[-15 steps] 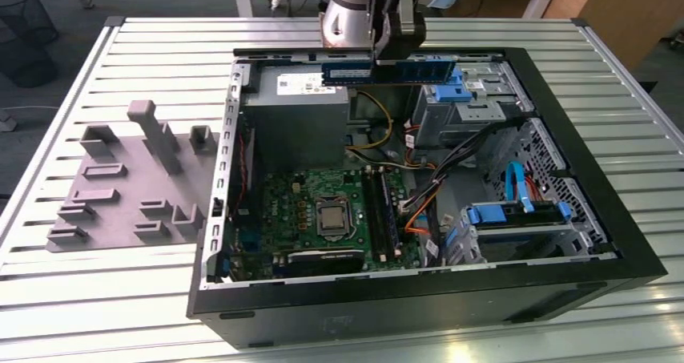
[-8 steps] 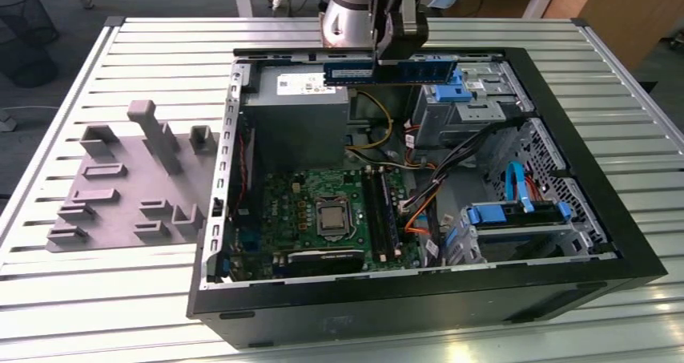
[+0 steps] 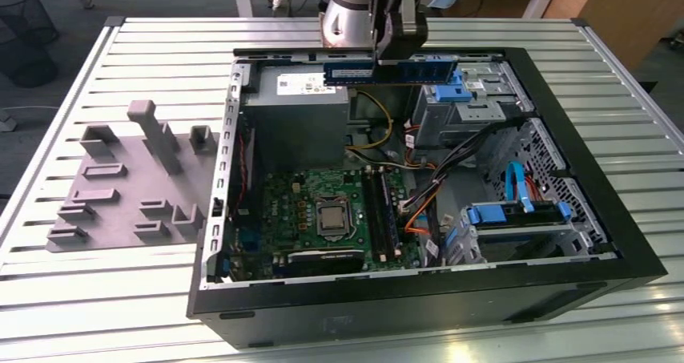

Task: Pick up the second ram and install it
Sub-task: 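Insert the second ram into the second slot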

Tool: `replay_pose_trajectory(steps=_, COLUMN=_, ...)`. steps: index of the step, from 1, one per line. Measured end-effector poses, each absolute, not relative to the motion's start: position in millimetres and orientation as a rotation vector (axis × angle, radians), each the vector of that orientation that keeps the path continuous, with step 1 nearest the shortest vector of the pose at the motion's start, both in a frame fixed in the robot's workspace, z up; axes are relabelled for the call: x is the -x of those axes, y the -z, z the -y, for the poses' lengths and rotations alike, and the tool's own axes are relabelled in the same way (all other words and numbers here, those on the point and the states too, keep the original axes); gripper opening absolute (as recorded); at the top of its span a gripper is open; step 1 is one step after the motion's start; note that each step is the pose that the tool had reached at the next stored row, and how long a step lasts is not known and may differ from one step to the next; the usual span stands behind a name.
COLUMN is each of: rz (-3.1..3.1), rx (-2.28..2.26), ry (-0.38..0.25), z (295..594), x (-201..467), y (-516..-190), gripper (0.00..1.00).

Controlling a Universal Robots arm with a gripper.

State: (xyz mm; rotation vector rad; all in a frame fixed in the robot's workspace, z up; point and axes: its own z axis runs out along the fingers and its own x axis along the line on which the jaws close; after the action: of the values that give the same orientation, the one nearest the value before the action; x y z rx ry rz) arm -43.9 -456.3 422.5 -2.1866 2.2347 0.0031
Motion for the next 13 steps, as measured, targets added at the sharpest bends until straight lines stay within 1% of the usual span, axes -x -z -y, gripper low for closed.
replay_pose_trajectory(steps=13, rz=-2.241, rx=2.18, ry=-0.003, z=456.3, x=43.9, y=-422.4, gripper=0.14)
